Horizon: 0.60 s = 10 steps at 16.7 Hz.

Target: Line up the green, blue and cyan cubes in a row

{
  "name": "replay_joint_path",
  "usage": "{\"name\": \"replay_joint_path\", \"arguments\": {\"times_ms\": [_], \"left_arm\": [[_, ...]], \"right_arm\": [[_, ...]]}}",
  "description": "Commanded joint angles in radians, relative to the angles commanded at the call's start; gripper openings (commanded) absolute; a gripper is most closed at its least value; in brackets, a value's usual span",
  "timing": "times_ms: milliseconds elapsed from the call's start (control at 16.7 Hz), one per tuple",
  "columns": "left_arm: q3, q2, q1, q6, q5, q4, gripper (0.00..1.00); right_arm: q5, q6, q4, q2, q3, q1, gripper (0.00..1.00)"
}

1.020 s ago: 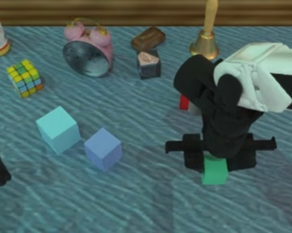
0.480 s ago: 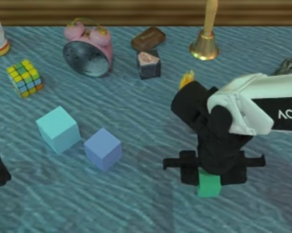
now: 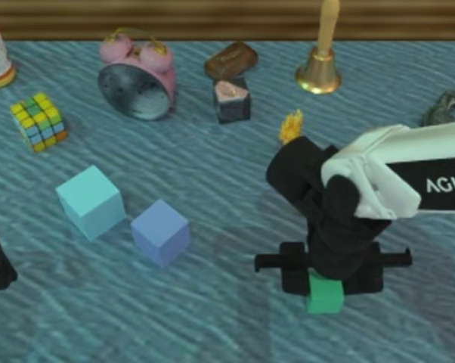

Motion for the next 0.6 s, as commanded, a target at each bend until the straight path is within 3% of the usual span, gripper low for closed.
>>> {"name": "replay_joint_path", "arguments": {"times_ms": [600], "left_arm": [[0.0, 0.0, 0.0, 0.0, 0.0, 0.0, 1.0]], "right_arm": [[0.0, 0.0, 0.0, 0.0, 0.0, 0.0, 0.9]]}}
